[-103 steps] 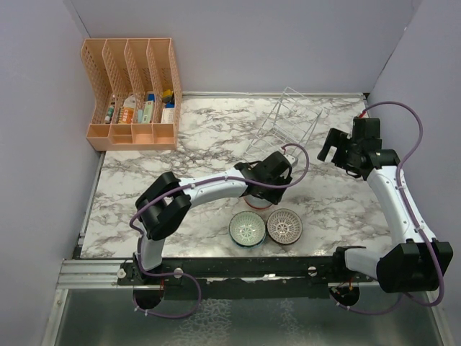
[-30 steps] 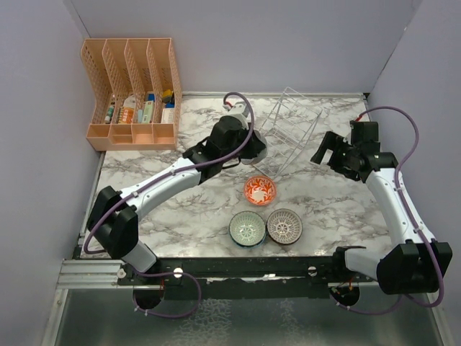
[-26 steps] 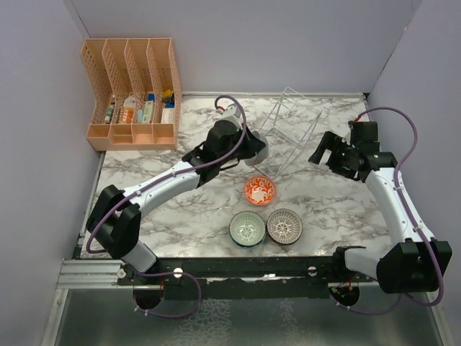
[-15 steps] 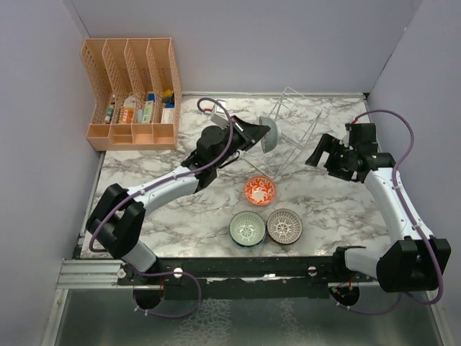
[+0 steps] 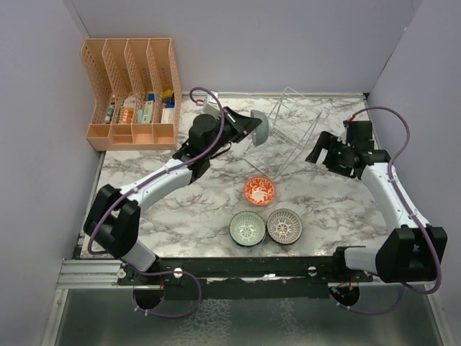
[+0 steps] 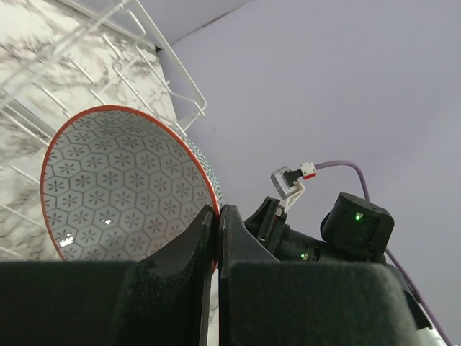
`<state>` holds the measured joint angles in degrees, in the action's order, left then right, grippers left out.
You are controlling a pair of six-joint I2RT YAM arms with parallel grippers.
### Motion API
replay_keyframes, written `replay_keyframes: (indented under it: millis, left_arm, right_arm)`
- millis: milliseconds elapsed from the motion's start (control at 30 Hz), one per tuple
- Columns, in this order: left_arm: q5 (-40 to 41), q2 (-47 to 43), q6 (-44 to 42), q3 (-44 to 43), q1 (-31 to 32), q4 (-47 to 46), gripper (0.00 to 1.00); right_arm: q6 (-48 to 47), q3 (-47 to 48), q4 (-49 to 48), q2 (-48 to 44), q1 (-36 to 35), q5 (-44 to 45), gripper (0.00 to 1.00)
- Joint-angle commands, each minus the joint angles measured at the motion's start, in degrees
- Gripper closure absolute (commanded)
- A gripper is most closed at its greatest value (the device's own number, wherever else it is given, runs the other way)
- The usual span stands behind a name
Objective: Load the bowls into the dish rack
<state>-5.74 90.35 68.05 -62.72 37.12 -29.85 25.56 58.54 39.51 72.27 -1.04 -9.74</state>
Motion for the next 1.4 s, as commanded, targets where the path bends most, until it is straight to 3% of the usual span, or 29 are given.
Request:
replay_keyframes:
  millis: [0,133,267,367,400,433,467,933,1367]
  left_arm:
    - [-4.19,-8.05,-5.64,-1.6,-3.53,5.66,1.0]
    - [-4.98,-13.12,-9.52,-0.14,-5.96,12.48,1.0]
    - [-4.93,-16.51,-13.57,0.06,-8.19,17.59,1.0]
    - [-5.65,-17.82,-14.49,0.4,-10.27,18.81,1.0]
    - [-6.01,-18.1,-14.69,0.47,-10.9,18.92,1.0]
    - [-6.41,-18.72,-15.47,0.85,-12.19,19.79,1.0]
    - [-6.35,-18.94,-15.73,0.98,-12.53,19.96,1.0]
    - [-5.95,-20.34,-16.79,2.34,-15.86,21.04,1.0]
    - [-5.95,-20.93,-17.16,2.71,-17.34,21.62,1.0]
  right_arm:
    - [0.22,-1.54,-6.77,0.86,-0.15,1.77,0.07]
    - [0.18,-5.53,-10.79,2.13,-0.16,2.71,0.09]
    - [-0.34,-13.36,-23.0,-0.72,-0.19,-3.94,0.18]
    - [0.97,-18.0,-31.23,-0.88,-0.19,-9.86,0.48]
    - [1.24,-19.19,-34.12,-0.52,-0.19,-11.81,0.63]
    - [3.15,-22.19,-40.5,0.57,-0.27,-14.7,0.91]
    - [3.63,-22.63,-41.96,1.2,-0.42,-14.86,0.96]
    - [14.38,-23.61,-56.12,16.64,-4.22,-13.88,0.99]
    - [22.15,-23.27,-59.79,24.17,-7.61,-12.85,0.99]
